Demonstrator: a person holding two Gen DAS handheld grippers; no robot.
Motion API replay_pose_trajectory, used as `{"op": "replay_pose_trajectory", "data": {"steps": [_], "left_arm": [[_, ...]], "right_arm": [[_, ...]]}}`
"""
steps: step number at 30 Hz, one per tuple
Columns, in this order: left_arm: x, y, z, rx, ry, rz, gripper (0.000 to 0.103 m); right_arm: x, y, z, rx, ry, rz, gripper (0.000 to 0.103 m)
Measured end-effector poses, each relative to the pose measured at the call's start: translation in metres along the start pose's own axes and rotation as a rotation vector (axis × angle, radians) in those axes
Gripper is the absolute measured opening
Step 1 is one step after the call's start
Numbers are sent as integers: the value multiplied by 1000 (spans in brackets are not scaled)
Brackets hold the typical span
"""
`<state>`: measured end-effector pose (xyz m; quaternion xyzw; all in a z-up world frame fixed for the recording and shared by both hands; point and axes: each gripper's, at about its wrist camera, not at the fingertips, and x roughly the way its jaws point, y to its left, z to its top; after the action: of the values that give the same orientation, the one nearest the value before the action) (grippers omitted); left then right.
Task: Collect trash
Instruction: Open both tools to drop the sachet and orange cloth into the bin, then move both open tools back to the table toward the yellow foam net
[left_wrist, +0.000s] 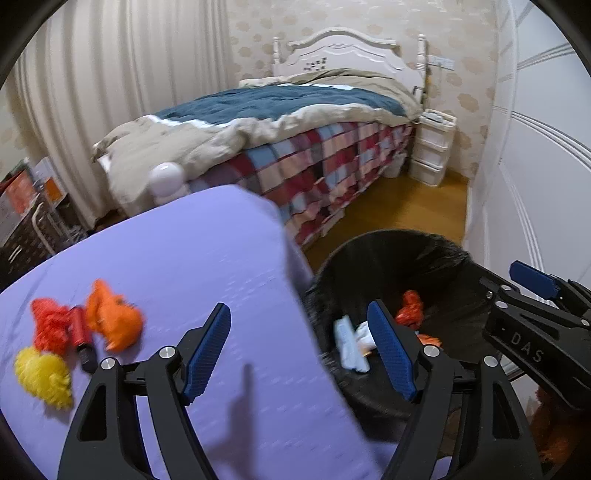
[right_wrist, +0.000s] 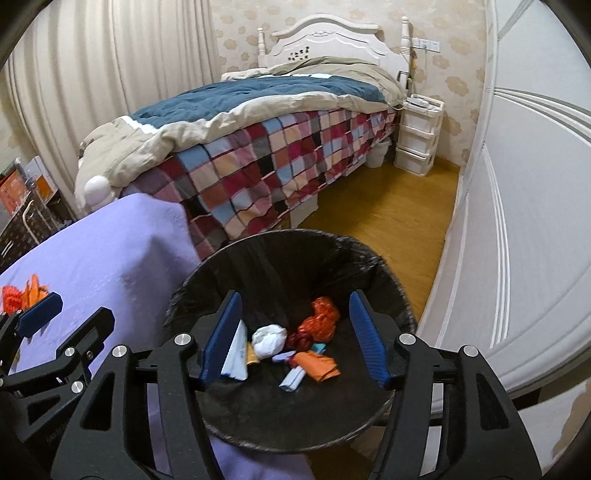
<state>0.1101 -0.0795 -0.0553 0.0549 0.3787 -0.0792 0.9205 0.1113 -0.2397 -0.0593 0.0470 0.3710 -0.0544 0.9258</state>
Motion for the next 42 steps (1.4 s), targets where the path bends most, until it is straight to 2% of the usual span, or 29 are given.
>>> {"op": "replay_pose_trajectory", "data": {"steps": [7, 15, 18, 24, 27, 34, 42], "left_arm": [[-22, 44, -25, -56, 25, 85, 74], [-50, 108, -61, -155, 39, 207, 77], [-61, 130, -75, -195, 39, 250, 78], [-70, 162, -92, -236, 38, 327, 81], [-68, 172, -92, -242, 39, 339, 81], [-59, 188, -84, -237, 33, 316, 81], [-45, 206, -77, -252, 53, 284, 81]], "right_arm": [[-16, 42, -12, -51, 10, 70, 66], [-27, 112, -28, -157, 35, 181, 68], [-28, 137, -35, -196, 51, 215, 74], [-28, 180, -50, -294, 81, 227, 79], [-25, 192, -52, -323, 98, 218, 79], [-13, 210, -53, -357, 141, 206, 79], [-8, 214, -53, -369, 158, 202, 79]]}}
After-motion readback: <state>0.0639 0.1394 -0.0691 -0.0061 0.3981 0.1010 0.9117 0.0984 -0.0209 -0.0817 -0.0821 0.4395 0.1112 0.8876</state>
